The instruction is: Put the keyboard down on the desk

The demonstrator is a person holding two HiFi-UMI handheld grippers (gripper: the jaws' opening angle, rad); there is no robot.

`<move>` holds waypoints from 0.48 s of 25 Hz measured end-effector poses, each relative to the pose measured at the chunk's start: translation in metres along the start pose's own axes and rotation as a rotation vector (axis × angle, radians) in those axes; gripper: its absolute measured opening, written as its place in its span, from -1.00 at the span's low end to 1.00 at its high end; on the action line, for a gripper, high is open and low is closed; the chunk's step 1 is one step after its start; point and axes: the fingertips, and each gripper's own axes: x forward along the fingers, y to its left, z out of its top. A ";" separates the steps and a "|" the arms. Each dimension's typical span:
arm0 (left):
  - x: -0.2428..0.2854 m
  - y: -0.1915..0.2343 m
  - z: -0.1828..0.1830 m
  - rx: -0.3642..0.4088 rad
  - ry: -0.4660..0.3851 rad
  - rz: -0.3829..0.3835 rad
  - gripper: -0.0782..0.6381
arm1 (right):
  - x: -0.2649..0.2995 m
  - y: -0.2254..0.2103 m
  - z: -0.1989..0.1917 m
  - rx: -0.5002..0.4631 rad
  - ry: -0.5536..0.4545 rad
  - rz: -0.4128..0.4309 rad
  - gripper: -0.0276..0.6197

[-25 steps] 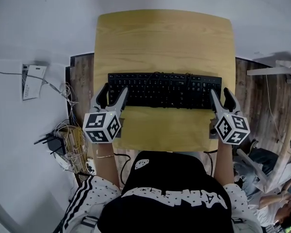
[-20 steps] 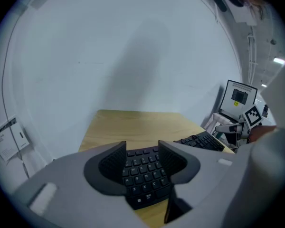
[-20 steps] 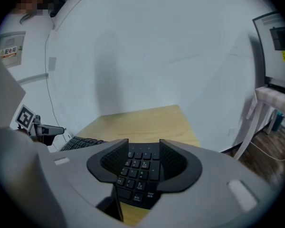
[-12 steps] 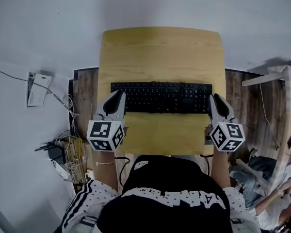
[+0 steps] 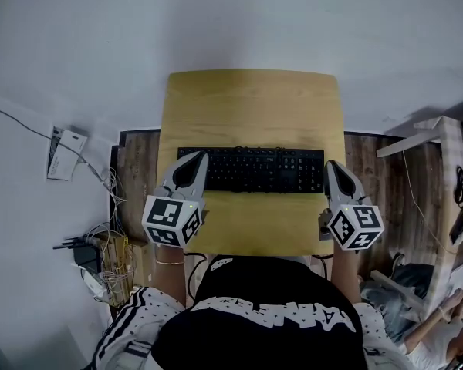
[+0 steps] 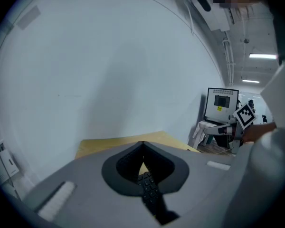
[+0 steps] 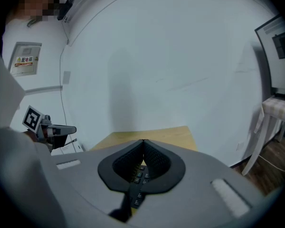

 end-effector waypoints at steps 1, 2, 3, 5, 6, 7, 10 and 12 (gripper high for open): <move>-0.001 -0.003 0.005 0.009 -0.010 -0.004 -0.78 | -0.001 0.002 0.003 -0.005 -0.002 0.007 -0.88; -0.002 -0.005 0.011 0.016 -0.020 -0.008 -0.78 | -0.002 0.005 0.007 -0.011 -0.006 0.013 -0.88; -0.002 -0.008 0.015 0.021 -0.029 -0.012 -0.78 | -0.004 0.007 0.010 -0.017 -0.012 0.019 -0.88; -0.003 -0.012 0.024 0.026 -0.045 -0.019 -0.78 | -0.006 0.010 0.017 -0.028 -0.024 0.029 -0.88; -0.004 -0.014 0.028 0.029 -0.053 -0.022 -0.78 | -0.007 0.012 0.020 -0.032 -0.028 0.033 -0.88; -0.004 -0.016 0.032 0.032 -0.060 -0.025 -0.78 | -0.009 0.013 0.023 -0.037 -0.033 0.037 -0.88; -0.006 -0.024 0.040 0.047 -0.075 -0.036 -0.78 | -0.012 0.017 0.031 -0.047 -0.049 0.048 -0.88; -0.008 -0.028 0.044 0.056 -0.083 -0.040 -0.78 | -0.014 0.019 0.037 -0.050 -0.061 0.058 -0.88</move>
